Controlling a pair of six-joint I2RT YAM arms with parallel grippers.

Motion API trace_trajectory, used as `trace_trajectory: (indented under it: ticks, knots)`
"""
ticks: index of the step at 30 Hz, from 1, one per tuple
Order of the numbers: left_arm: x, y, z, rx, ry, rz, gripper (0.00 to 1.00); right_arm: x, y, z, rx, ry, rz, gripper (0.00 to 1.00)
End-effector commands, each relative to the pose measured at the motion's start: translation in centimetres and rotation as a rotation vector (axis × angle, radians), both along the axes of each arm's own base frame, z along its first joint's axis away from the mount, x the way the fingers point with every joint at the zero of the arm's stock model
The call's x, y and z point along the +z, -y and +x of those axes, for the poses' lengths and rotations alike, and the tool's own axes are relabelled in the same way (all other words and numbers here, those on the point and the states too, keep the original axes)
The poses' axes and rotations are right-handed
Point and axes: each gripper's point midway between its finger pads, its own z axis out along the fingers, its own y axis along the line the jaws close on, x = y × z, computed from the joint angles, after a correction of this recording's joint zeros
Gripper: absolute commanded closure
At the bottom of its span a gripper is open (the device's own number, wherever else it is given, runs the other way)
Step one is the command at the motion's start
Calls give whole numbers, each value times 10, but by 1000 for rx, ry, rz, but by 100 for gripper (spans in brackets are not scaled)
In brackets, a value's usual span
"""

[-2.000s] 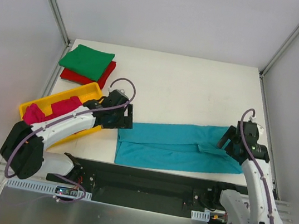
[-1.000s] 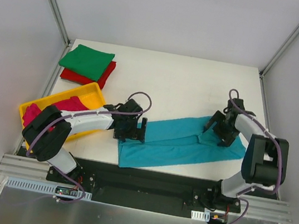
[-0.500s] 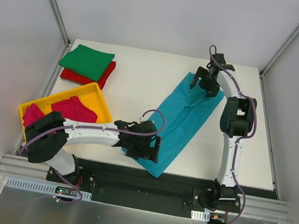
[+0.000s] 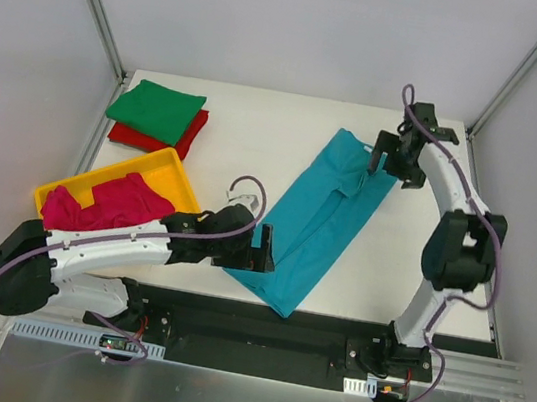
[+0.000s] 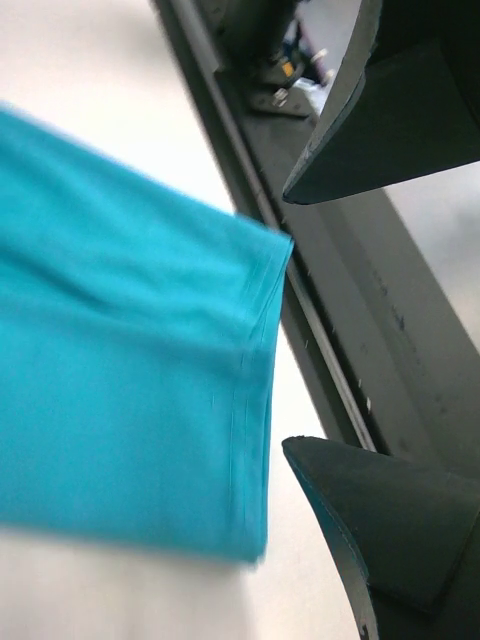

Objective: Fold and stack the t-shirts
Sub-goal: Rotate the tshirt 60 degrees

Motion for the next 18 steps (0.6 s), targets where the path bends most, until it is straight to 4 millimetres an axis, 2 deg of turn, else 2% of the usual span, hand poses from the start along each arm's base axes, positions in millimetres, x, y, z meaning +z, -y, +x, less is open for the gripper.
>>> trace_trajectory:
  ticks: [1,4,7,9,12,16,18]
  knots:
    - [-31,-55,11,130,-40,101,1,22,-59,-72,264,123,39,4]
    - [-41,-68,10,150,-66,110,1,11,-84,-118,346,190,126,4]
    - [-47,-72,9,156,-75,128,1,-1,-113,-167,429,198,240,4]
    - [-51,-74,10,157,-79,150,5,-5,-148,-203,583,210,324,4]
    - [-57,-76,12,181,-91,169,15,-18,-178,-251,771,190,322,3]
    - [-67,-78,20,215,-97,211,25,-34,-196,-291,920,139,219,1]
    - [-73,-77,23,222,-114,225,30,-38,-208,-305,990,130,190,7]
